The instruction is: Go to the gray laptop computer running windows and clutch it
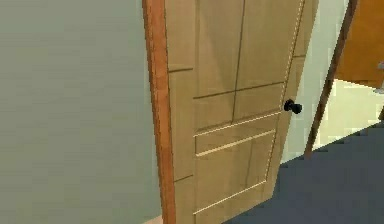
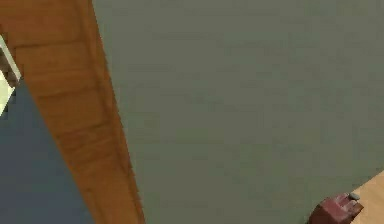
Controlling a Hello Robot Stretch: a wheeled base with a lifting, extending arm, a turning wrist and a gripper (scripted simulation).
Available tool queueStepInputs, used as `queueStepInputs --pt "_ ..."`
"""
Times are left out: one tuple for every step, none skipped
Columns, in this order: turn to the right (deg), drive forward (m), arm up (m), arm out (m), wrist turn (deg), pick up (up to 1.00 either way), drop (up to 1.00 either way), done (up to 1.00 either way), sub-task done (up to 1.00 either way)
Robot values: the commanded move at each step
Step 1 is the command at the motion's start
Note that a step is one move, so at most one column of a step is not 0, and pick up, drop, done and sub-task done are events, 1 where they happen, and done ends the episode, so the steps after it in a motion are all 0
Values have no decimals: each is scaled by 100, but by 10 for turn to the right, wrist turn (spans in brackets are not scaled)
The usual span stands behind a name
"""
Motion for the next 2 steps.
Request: queueStepInputs --pt "150 0 0 0 0 0 0 0 0" --pt "0 40 0 0 0 0 0 0 0"
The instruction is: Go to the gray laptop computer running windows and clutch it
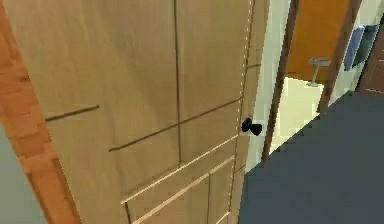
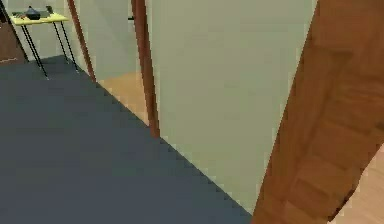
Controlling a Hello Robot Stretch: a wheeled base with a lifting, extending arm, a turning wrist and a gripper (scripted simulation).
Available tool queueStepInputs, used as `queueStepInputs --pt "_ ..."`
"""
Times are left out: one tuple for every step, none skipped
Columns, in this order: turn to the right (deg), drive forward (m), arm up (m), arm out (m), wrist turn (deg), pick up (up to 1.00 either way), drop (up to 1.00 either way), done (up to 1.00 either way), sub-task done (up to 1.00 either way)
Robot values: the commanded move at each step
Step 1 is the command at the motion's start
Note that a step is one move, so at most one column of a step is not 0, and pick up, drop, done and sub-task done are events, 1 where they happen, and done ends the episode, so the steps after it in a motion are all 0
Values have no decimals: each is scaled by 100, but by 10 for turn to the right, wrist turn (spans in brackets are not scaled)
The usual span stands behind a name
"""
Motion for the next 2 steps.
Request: queueStepInputs --pt "450 0 0 0 0 0 0 0 0" --pt "240 0 0 0 0 0 0 0 0"
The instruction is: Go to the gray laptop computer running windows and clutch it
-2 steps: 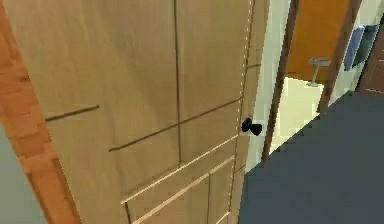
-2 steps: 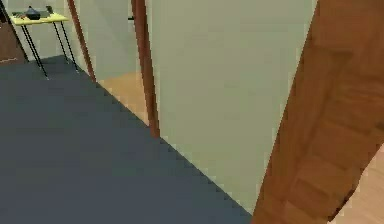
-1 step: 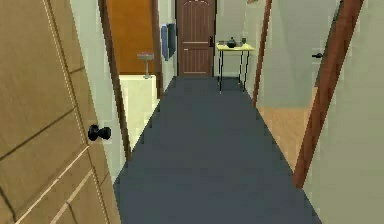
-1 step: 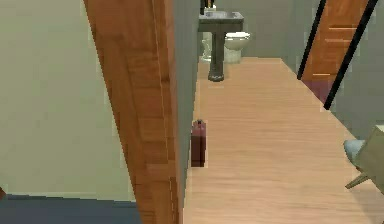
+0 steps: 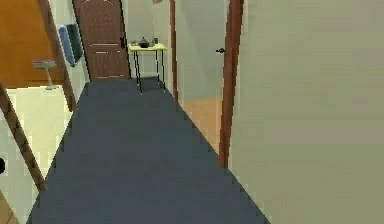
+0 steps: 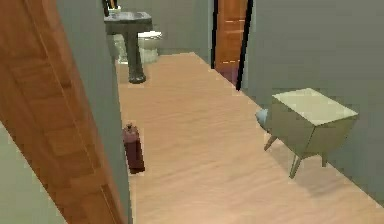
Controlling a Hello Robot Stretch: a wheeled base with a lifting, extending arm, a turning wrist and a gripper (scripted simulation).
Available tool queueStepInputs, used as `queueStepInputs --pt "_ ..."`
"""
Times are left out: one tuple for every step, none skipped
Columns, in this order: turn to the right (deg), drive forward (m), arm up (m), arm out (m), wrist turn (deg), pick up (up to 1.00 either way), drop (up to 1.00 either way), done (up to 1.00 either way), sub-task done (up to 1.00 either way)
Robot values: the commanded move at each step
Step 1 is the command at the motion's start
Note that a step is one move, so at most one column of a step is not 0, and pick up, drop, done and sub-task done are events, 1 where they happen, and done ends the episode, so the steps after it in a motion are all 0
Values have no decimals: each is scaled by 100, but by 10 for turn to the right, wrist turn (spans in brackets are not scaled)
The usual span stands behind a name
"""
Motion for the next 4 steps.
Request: queueStepInputs --pt "0 35 0 0 0 0 0 0 0" --pt "-90 0 0 0 0 0 0 0 0" --pt "0 100 0 0 0 0 0 0 0" --pt "0 45 0 0 0 0 0 0 0"
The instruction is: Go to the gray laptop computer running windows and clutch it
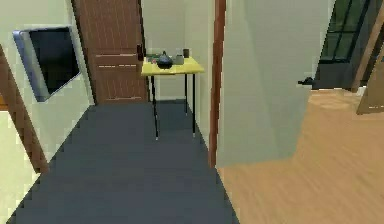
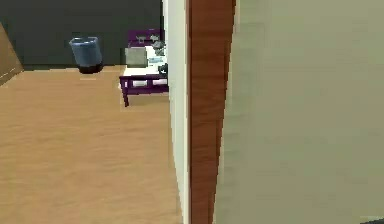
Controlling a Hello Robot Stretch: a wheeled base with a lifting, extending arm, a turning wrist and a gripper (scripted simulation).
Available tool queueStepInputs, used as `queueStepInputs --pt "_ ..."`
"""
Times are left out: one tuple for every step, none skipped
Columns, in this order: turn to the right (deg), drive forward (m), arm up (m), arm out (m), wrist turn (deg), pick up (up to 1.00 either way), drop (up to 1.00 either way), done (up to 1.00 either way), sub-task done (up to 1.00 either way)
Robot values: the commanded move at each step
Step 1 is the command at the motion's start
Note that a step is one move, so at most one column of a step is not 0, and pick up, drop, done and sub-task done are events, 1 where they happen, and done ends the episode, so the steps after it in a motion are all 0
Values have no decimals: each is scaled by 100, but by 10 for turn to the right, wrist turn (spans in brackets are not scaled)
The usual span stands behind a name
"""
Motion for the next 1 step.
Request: queueStepInputs --pt "270 0 0 0 0 0 0 0 0"
